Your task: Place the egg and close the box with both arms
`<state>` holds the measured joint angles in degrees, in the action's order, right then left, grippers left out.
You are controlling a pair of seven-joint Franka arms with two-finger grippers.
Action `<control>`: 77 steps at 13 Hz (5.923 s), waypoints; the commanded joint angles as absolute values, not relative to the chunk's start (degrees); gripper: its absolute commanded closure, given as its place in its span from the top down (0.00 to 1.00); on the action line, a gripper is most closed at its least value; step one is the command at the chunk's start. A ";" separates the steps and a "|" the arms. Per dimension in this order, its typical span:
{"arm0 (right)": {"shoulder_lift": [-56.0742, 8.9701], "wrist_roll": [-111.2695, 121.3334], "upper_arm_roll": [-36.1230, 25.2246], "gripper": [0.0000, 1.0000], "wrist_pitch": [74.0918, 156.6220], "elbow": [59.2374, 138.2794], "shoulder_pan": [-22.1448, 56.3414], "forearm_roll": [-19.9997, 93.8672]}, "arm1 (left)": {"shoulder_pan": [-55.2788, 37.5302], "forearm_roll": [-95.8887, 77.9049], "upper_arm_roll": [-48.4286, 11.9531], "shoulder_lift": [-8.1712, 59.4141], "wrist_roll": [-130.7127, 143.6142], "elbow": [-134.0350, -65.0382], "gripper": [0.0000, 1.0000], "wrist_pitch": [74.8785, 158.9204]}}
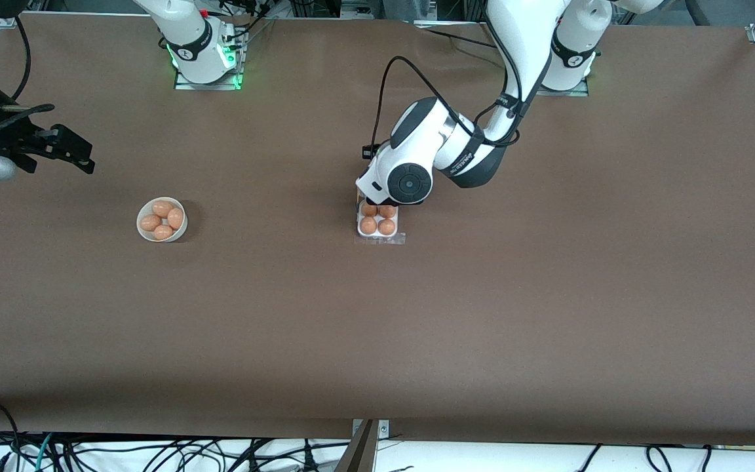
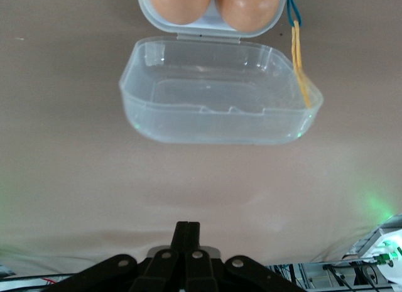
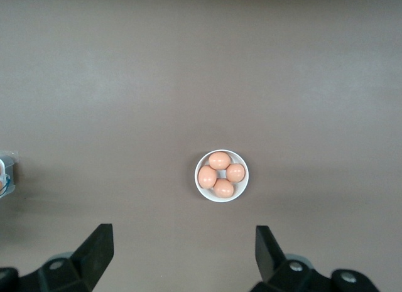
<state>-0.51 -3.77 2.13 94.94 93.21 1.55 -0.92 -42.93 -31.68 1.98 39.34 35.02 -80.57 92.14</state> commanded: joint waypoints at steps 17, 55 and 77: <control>-0.53 -3.43 3.16 1.00 95.19 93.96 -0.09 -1.05 | -43.34 -30.32 7.56 40.70 38.41 -74.00 0.05 100.02; -0.53 -3.34 3.16 1.00 95.27 93.96 -0.09 -1.05 | -29.03 -2.30 8.70 35.26 24.19 -71.64 0.99 92.90; -0.53 -3.34 3.16 1.00 95.27 94.04 -0.09 -1.05 | 4.38 3.25 -2.00 20.31 1.05 -73.65 1.00 93.60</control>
<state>-1.19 -3.77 2.23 95.02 93.38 0.92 -0.92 0.83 1.73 2.48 23.28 2.52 -70.44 93.05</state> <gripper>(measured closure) 0.000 0.000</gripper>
